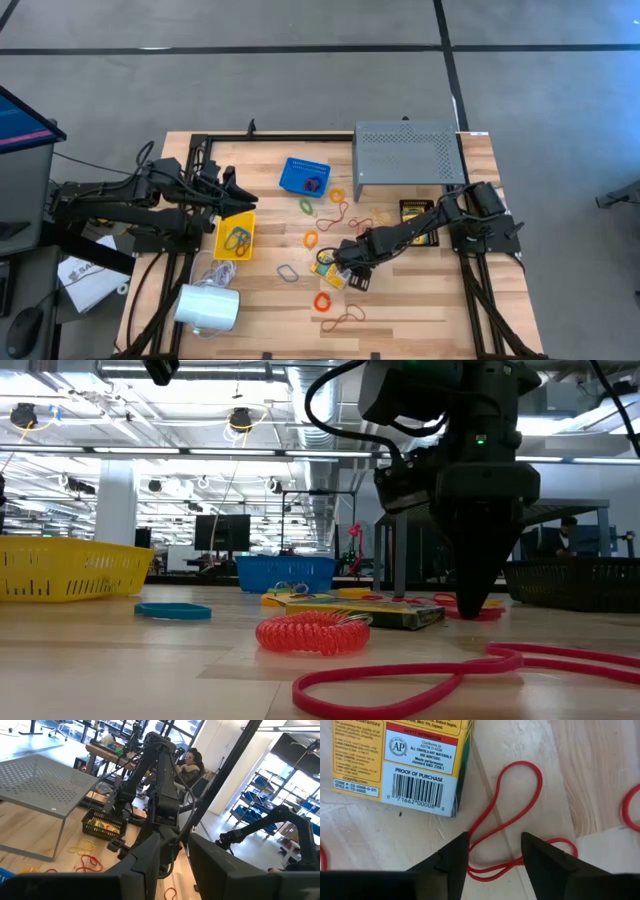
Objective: Pick & Place Office Desk Supplies
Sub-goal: Put the red rubber band into the yellow bin
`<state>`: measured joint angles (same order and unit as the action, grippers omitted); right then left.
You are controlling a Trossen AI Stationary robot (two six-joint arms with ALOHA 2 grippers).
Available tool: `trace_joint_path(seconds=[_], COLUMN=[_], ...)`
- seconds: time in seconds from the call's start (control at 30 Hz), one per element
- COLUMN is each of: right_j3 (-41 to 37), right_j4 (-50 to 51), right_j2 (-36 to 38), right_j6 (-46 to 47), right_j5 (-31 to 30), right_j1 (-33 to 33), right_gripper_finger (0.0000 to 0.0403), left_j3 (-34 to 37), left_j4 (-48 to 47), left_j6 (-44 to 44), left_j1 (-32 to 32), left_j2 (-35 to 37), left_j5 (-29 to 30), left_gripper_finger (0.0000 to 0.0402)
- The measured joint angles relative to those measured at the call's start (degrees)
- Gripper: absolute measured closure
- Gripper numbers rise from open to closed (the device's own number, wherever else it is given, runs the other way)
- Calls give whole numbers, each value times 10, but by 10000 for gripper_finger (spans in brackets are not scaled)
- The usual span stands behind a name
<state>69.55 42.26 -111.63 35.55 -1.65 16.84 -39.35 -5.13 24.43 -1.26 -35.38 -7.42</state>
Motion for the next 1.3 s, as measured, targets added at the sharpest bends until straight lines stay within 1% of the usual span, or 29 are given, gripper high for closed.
trace_joint_path(seconds=[0.1, 0.17, 0.23, 0.37, 0.4, 0.67, 0.83, 1.0, 1.1, 1.3], right_j3=[0, -1, -1, -1, -1, -5, -4, -3, -3, -3], right_j4=[1, 2, 4, 6, 6, 0, -16, -32, -49, -83], right_j2=[-1, -1, -1, -1, 1, 17, 79, 146, 180, 234], right_j6=[13, 18, 20, 43, 44, 96, 125, 158, 170, 185], right_j5=[0, -1, -3, -3, -3, 6, 12, 0, -1, -42], right_j1=[0, -1, -1, -1, -1, 0, 2, 5, 5, 3], right_gripper_finger=[255, 279, 310, 383, 393, 401, 402, 402, 402, 403], left_j3=[0, 0, 0, 0, 0, 0, 0, 0, 0, 0], left_j4=[0, 0, 0, 0, 0, 0, 0, 0, 1, -1], left_j6=[0, 0, 0, -1, -1, -1, -1, -1, -2, -27], left_j1=[0, 0, 0, 0, 0, 0, 0, 0, 0, 1], left_j2=[0, 0, 0, 0, 0, 0, 0, 0, -3, -35], left_j5=[0, 0, 0, 0, 0, 0, 0, -1, -15, -57], left_gripper_finger=[302, 302, 302, 302, 302, 302, 302, 302, 302, 302])
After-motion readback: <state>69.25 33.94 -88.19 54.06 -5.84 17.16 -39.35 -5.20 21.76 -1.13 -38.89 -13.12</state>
